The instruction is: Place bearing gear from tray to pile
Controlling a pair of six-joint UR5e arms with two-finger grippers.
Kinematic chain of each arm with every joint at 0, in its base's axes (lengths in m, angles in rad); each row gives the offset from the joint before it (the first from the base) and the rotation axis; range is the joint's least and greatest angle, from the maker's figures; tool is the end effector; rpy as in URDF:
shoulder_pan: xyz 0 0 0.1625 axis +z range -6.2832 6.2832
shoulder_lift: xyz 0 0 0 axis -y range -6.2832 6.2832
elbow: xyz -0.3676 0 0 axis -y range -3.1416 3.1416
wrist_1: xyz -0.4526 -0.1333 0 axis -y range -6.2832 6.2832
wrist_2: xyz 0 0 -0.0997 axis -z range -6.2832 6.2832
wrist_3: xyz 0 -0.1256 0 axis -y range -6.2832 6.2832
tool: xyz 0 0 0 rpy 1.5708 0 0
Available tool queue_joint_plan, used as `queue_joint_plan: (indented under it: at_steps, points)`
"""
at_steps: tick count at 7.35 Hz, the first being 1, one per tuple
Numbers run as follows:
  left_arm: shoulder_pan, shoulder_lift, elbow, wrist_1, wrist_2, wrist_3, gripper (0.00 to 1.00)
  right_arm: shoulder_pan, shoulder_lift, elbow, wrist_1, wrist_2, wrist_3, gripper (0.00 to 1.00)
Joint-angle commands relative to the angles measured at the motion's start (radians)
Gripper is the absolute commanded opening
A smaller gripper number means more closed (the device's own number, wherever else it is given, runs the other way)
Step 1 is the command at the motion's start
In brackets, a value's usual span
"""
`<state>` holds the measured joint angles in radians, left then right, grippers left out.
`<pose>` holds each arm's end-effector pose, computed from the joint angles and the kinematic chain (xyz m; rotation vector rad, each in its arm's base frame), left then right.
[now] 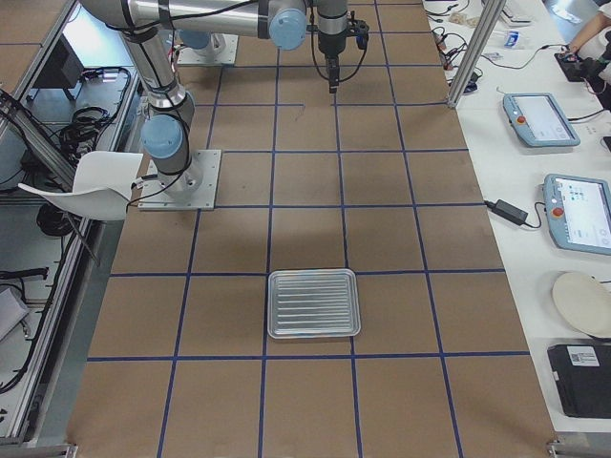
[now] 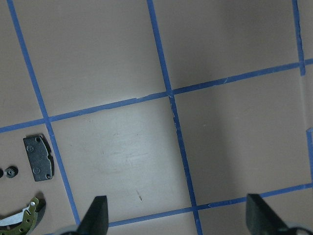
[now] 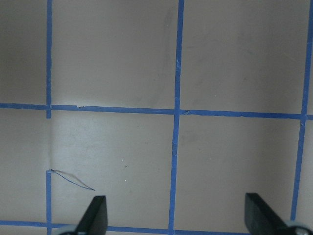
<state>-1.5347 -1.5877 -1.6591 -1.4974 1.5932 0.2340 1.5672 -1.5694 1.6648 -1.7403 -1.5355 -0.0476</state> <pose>-0.1105 -0.5563 0.3538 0.3091 3.1079 0.0539 0.1357 -0.5603 0.3692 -0.0704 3.1052 -0.1165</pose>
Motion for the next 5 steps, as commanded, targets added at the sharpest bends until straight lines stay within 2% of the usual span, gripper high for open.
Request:
queue_joint_plan:
  at_steps: [1, 5]
  points:
    - [0.028, 0.002, -0.004, -0.001, -0.002, 0.001, 1.00, -0.009, 0.005, -0.008, -0.005, -0.008, -0.001, 1.00]
    - [0.025, 0.002, -0.017, 0.000, 0.002, 0.001, 1.00, -0.026, 0.015, 0.009, 0.007, -0.003, -0.001, 1.00]
